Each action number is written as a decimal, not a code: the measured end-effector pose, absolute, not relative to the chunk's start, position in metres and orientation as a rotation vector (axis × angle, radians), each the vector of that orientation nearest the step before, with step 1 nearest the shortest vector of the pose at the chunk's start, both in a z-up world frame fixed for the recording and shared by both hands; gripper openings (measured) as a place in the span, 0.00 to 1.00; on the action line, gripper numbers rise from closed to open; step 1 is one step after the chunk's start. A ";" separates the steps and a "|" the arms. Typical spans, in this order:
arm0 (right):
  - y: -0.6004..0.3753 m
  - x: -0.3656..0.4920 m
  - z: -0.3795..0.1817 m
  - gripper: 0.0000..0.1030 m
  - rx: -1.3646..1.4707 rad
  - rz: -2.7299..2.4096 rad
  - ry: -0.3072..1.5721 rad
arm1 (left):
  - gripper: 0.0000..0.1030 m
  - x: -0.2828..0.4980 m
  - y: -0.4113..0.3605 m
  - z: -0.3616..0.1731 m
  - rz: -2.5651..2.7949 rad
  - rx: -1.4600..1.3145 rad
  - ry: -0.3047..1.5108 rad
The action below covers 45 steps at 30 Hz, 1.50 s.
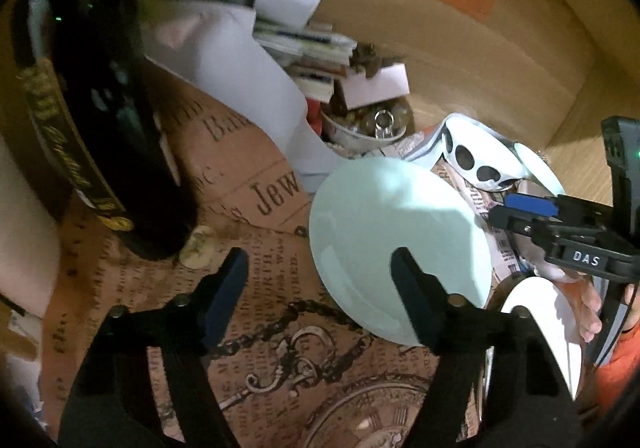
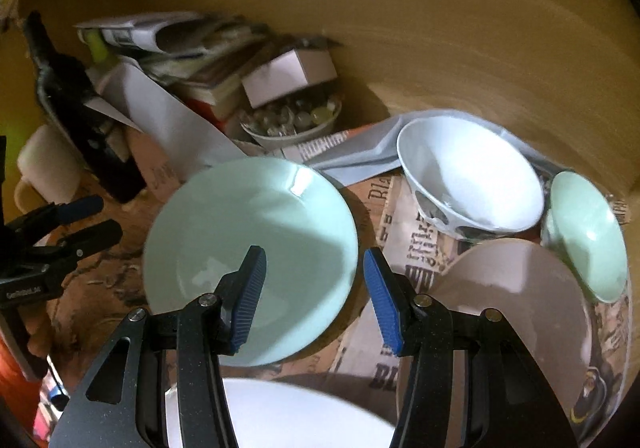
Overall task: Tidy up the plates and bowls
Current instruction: 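Close both grippers on the rim of the mint green plate, then lift the mint green plate with both grippers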
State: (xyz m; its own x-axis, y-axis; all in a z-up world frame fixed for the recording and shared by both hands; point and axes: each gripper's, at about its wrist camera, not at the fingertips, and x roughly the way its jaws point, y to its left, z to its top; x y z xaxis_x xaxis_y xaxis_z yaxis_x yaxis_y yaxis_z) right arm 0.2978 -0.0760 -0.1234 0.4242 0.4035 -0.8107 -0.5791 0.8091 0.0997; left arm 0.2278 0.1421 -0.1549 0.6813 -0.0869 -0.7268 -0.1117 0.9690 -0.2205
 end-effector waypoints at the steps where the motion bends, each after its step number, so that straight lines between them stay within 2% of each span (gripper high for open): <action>1: -0.075 0.303 -0.127 0.46 -0.210 0.617 0.967 | 0.66 0.231 0.142 -0.157 0.012 -0.258 0.830; 7: -0.065 0.322 -0.139 0.46 -0.243 0.599 1.023 | 0.62 0.245 0.137 -0.169 0.023 -0.234 0.858; 10: -0.059 0.329 -0.145 0.45 -0.263 0.589 1.048 | 0.51 0.252 0.138 -0.177 0.021 -0.233 0.892; 13: -0.055 0.337 -0.153 0.38 -0.287 0.597 1.082 | 0.42 0.253 0.139 -0.184 0.016 -0.235 0.922; 17: -0.048 0.338 -0.155 0.34 -0.312 0.587 1.097 | 0.30 0.254 0.141 -0.192 -0.010 -0.260 0.956; 19: -0.044 0.339 -0.158 0.31 -0.336 0.578 1.108 | 0.29 0.255 0.142 -0.194 -0.033 -0.278 0.964; 26: -0.035 0.341 -0.166 0.32 -0.373 0.562 1.128 | 0.21 0.255 0.140 -0.196 -0.088 -0.298 0.978; 31: -0.034 0.337 -0.167 0.28 -0.328 0.604 1.158 | 0.20 0.250 0.146 -0.195 -0.062 -0.290 0.968; 37: -0.031 0.319 -0.168 0.28 -0.346 0.642 1.150 | 0.20 0.246 0.154 -0.196 -0.055 -0.304 0.960; 45: -0.018 0.318 -0.179 0.34 -0.372 0.617 1.161 | 0.20 0.250 0.148 -0.198 -0.058 -0.290 0.956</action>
State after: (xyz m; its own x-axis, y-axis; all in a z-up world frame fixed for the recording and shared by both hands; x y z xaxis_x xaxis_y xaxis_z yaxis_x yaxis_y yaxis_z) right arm 0.3182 -0.0175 -0.1786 0.2621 0.2580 -0.9299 -0.6263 0.7786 0.0394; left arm 0.2500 0.1478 -0.1977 0.5780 -0.1765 -0.7967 -0.0781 0.9599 -0.2693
